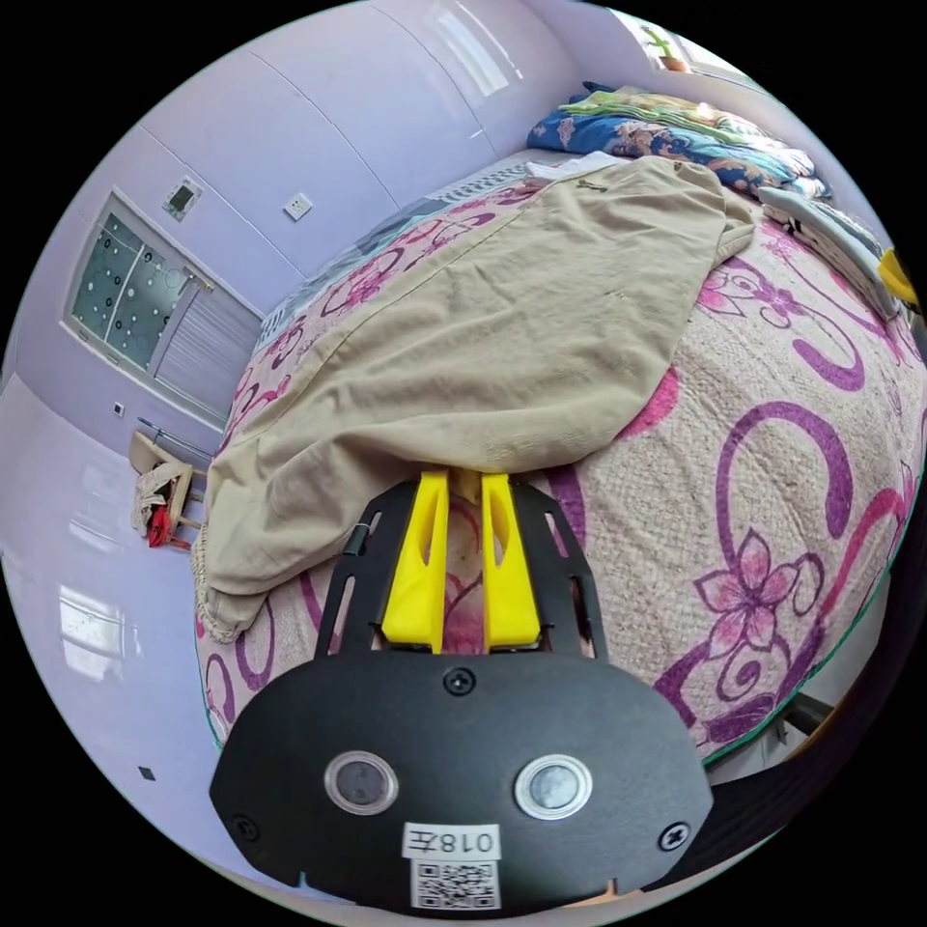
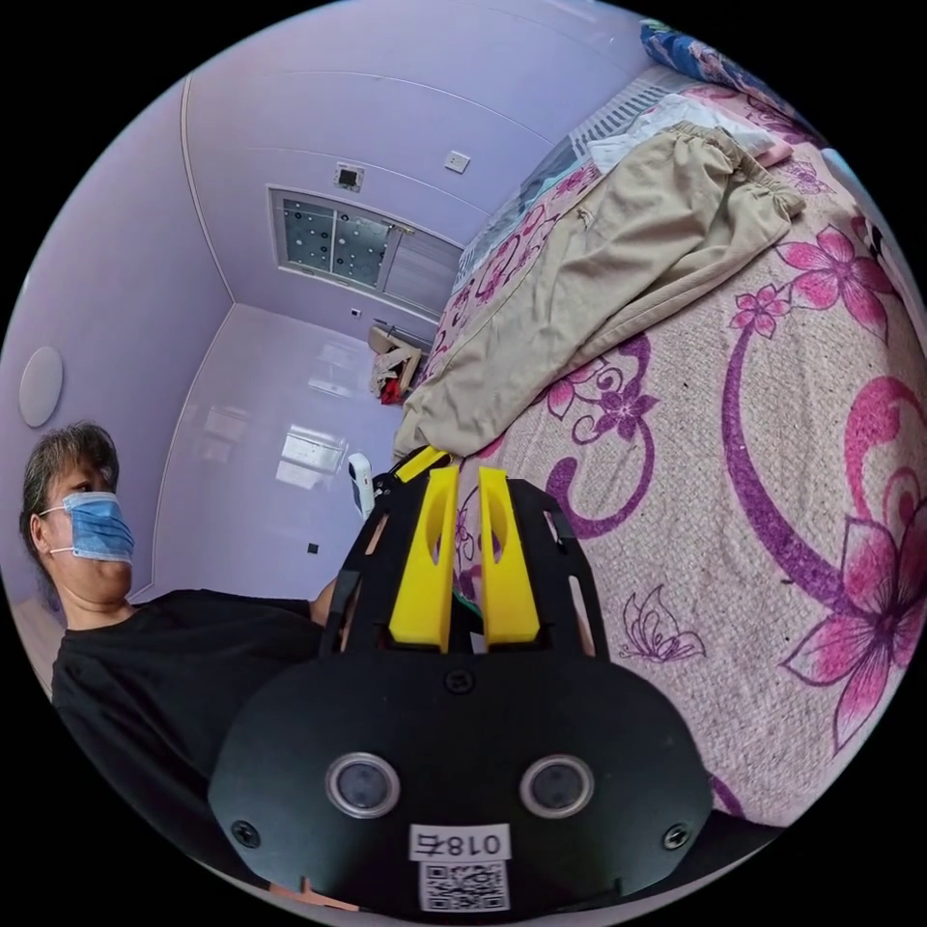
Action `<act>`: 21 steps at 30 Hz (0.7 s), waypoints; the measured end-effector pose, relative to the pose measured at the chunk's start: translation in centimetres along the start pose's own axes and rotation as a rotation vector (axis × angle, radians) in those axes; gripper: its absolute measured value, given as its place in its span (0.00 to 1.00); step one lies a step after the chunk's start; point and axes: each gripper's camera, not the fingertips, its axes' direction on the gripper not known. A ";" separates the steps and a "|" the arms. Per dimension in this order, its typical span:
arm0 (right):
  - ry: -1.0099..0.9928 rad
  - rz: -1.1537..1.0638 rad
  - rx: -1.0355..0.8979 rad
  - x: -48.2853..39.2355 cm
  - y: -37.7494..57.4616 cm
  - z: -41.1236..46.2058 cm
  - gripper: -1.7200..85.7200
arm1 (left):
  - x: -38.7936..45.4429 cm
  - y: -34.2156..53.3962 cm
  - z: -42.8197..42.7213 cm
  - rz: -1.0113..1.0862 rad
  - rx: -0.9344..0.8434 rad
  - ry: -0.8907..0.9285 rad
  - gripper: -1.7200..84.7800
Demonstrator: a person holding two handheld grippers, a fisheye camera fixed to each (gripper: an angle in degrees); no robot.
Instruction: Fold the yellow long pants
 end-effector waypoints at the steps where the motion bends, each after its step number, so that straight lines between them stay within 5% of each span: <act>1: 0.000 0.005 0.007 0.1 0.0 -0.1 0.05 | -0.2 0.3 0.0 -0.018 -0.007 -0.011 0.04; 8: 0.039 0.006 0.052 0.6 -0.2 -0.8 0.03 | -4.4 5.6 -3.9 -0.231 0.138 0.123 0.01; 13: 0.262 -0.015 0.130 0.7 -0.9 -1.6 0.04 | -7.6 11.7 -6.7 -0.479 0.245 0.298 0.01; 21: 0.322 0.168 0.218 6.2 -6.1 -3.0 0.14 | -11.7 19.6 -3.9 -0.762 0.218 0.504 0.01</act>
